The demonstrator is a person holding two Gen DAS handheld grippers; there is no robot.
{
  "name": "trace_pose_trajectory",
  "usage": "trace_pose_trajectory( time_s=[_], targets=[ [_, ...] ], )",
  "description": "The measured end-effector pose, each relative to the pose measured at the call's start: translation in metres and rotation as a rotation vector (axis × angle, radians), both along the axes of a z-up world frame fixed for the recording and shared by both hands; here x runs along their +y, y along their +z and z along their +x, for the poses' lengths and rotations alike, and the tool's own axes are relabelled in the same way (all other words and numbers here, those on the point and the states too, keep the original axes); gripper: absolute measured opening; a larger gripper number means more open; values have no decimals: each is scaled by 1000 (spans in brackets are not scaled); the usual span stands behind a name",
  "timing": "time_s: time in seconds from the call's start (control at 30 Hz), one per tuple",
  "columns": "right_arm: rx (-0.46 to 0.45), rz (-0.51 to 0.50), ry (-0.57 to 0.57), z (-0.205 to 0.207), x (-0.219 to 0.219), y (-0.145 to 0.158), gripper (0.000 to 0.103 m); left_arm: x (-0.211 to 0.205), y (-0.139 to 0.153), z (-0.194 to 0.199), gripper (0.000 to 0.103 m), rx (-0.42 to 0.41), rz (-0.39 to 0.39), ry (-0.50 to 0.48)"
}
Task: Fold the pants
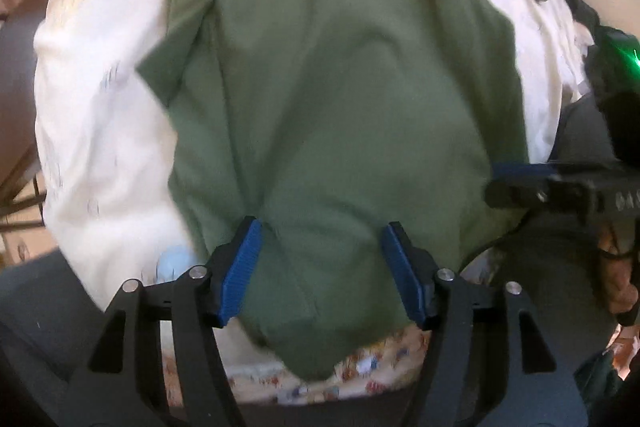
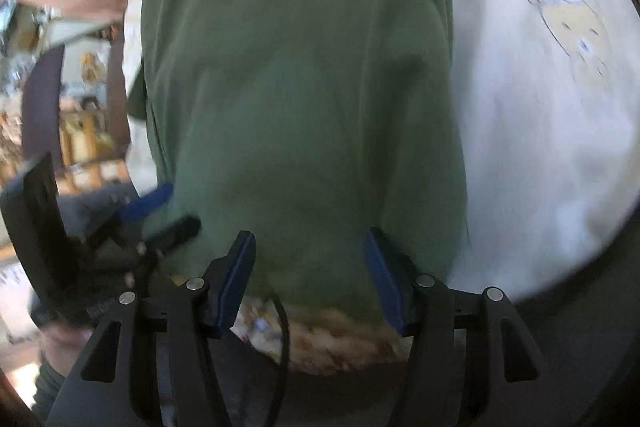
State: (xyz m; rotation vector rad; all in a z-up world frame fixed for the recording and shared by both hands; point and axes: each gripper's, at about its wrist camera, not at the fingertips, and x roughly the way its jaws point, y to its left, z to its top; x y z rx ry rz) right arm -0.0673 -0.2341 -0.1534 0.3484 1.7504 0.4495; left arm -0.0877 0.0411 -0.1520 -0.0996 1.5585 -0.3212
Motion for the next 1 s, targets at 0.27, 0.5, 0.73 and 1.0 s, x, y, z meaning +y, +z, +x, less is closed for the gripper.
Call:
trace_pose_trajectory(
  time_s=[0.27,0.5,0.73,1.0],
  targets=[
    [-146,-5,-69,-3,-38,49,65,36,36,-5,70,-58,-76,192],
    [-196,8,-285,-1,-70,53,71,65,23,-6,77,16,-42,342],
    [-27,-17,-250,-8,-59,-5,71,36,5,-26,77,105,-44,361],
    [-32,-26,-163,-8,-35,-13,65,6,3,-28,45,79,-89,318]
  ],
)
